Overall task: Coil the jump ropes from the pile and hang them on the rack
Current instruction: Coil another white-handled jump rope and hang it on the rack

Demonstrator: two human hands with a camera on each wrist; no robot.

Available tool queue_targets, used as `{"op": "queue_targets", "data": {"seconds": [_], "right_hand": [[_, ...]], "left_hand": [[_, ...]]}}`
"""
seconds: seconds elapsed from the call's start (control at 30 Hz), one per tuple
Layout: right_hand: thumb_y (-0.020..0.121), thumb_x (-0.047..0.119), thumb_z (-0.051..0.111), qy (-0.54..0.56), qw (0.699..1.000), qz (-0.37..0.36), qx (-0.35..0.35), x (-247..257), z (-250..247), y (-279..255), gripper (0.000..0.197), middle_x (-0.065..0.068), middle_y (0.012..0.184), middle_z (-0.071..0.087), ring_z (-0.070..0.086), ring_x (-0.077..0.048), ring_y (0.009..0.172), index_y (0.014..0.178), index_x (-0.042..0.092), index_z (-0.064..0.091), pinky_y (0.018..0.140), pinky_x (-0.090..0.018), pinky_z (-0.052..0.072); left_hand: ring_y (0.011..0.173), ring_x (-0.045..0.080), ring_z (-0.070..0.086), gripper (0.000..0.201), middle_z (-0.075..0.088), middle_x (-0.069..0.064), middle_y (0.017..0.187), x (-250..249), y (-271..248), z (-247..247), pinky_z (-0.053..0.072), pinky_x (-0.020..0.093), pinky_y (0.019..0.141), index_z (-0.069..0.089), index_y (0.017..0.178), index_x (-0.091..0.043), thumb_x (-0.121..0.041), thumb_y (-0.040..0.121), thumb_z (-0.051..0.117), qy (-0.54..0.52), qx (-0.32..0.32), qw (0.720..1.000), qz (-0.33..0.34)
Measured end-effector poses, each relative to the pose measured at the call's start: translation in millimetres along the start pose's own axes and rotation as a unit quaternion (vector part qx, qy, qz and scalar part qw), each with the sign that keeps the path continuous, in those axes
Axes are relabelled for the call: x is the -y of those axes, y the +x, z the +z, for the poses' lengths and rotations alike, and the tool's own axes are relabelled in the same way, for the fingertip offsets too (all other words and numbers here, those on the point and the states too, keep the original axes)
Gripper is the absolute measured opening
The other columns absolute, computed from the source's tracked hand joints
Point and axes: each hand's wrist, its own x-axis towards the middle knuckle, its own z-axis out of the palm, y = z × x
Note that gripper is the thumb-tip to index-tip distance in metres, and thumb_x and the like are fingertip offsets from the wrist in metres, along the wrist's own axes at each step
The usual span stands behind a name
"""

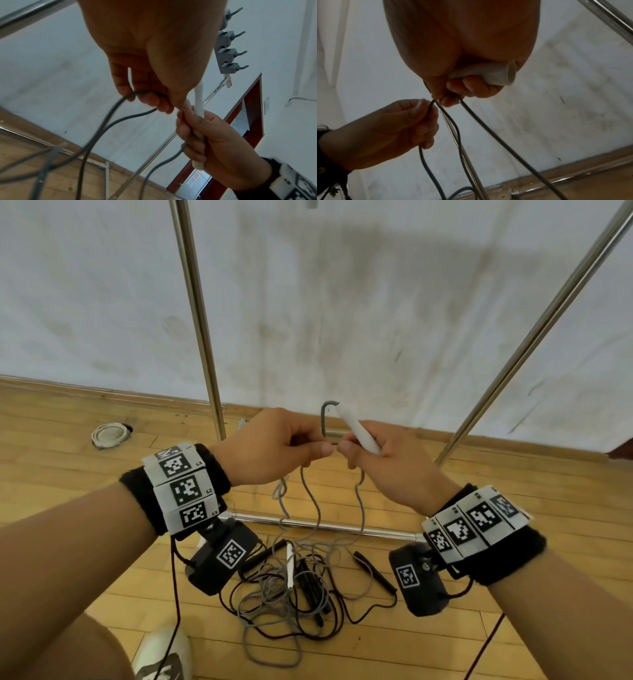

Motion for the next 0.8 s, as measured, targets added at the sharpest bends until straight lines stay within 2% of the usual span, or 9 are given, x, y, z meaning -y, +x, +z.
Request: {"op": "queue_targets", "data": {"seconds": [0.07, 0.17, 0.3, 0.4, 0.47, 0.57, 0.63, 0.73, 0.8], "right_hand": [[0.094, 0.03, 0.063, -0.007, 1.0, -0.007, -0.021, 2, -3, 1, 0.017, 0.006, 0.064, 0.063, 0.049, -0.001, 0.052, 0.079, 0.022, 0.065, 0.051, -0.012, 0.038], [0.094, 0.03, 0.063, 0.002, 0.998, -0.016, -0.06, 8, -10, 3, 0.018, 0.004, 0.065, 0.06, 0.047, -0.003, 0.053, 0.078, 0.022, 0.063, 0.051, -0.015, 0.038], [0.095, 0.03, 0.064, 0.046, 0.986, -0.034, -0.159, 15, -29, 10, 0.015, -0.001, 0.066, 0.061, 0.048, -0.006, 0.055, 0.081, 0.023, 0.064, 0.051, -0.019, 0.041], [0.093, 0.031, 0.064, 0.056, 0.975, -0.048, -0.208, 13, -47, 14, 0.015, 0.01, 0.064, 0.062, 0.046, -0.001, 0.051, 0.079, 0.028, 0.065, 0.048, -0.015, 0.039], [0.093, 0.029, 0.064, 0.041, 0.974, -0.032, -0.22, 4, -55, 15, 0.016, 0.008, 0.066, 0.063, 0.046, -0.002, 0.049, 0.077, 0.029, 0.066, 0.046, -0.017, 0.038], [0.088, 0.017, 0.068, -0.004, 0.978, 0.026, -0.208, -10, -60, 13, 0.012, 0.005, 0.088, 0.065, 0.055, -0.008, 0.067, 0.089, 0.03, 0.069, 0.058, -0.026, 0.048], [0.085, 0.011, 0.069, -0.042, 0.982, 0.026, -0.182, -12, -55, 8, 0.026, 0.009, 0.101, 0.062, 0.056, -0.006, 0.071, 0.099, 0.032, 0.068, 0.06, -0.02, 0.045], [0.084, 0.014, 0.073, -0.018, 0.994, -0.017, -0.11, -3, -38, -2, 0.024, 0.012, 0.1, 0.062, 0.055, -0.001, 0.06, 0.102, 0.03, 0.07, 0.051, -0.01, 0.039], [0.086, 0.022, 0.073, -0.032, 0.998, -0.022, -0.052, 2, -22, -7, 0.022, 0.013, 0.099, 0.063, 0.056, 0.0, 0.061, 0.107, 0.03, 0.07, 0.052, -0.011, 0.041]], "left_hand": [[0.066, 0.009, 0.061, 0.017, 0.066, -0.006, 0.073, 6, -3, -1, 0.049, 0.022, 0.062, 0.065, 0.084, -0.025, -0.036, 0.096, 0.06, 0.004, 0.059, 0.998, -0.018], [0.081, 0.005, 0.063, 0.014, 0.067, -0.01, 0.086, 19, -8, 0, 0.052, 0.026, 0.076, 0.063, 0.089, -0.028, -0.033, 0.1, 0.054, 0.009, 0.139, 0.989, -0.053], [0.083, -0.002, 0.061, 0.016, 0.071, -0.016, 0.092, 36, -15, 1, 0.046, 0.023, 0.076, 0.063, 0.092, -0.032, -0.035, 0.101, 0.05, 0.071, 0.2, 0.973, -0.088], [0.089, 0.0, 0.063, 0.021, 0.071, -0.015, 0.094, 43, -17, -2, 0.049, 0.026, 0.083, 0.065, 0.093, -0.03, -0.035, 0.102, 0.048, 0.073, 0.208, 0.969, -0.112], [0.088, -0.002, 0.063, 0.018, 0.071, -0.015, 0.094, 43, -18, -4, 0.048, 0.023, 0.08, 0.066, 0.094, -0.03, -0.036, 0.101, 0.05, 0.074, 0.183, 0.974, -0.107], [0.082, 0.0, 0.064, 0.017, 0.071, -0.012, 0.088, 37, -17, -6, 0.049, 0.02, 0.072, 0.069, 0.096, -0.026, -0.037, 0.098, 0.056, 0.092, 0.135, 0.982, -0.091], [0.075, -0.004, 0.064, 0.018, 0.071, -0.012, 0.08, 30, -16, -5, 0.049, 0.015, 0.067, 0.07, 0.098, -0.024, -0.036, 0.098, 0.056, 0.1, 0.128, 0.983, -0.082], [0.065, -0.008, 0.058, 0.02, 0.064, -0.016, 0.067, 14, -12, -1, 0.039, 0.01, 0.054, 0.075, 0.1, -0.026, -0.037, 0.096, 0.059, 0.145, 0.1, 0.983, -0.045], [0.059, -0.007, 0.061, 0.018, 0.068, -0.016, 0.067, 3, -11, 1, 0.045, 0.013, 0.053, 0.077, 0.098, -0.027, -0.039, 0.093, 0.064, 0.117, 0.088, 0.989, -0.029]]}}
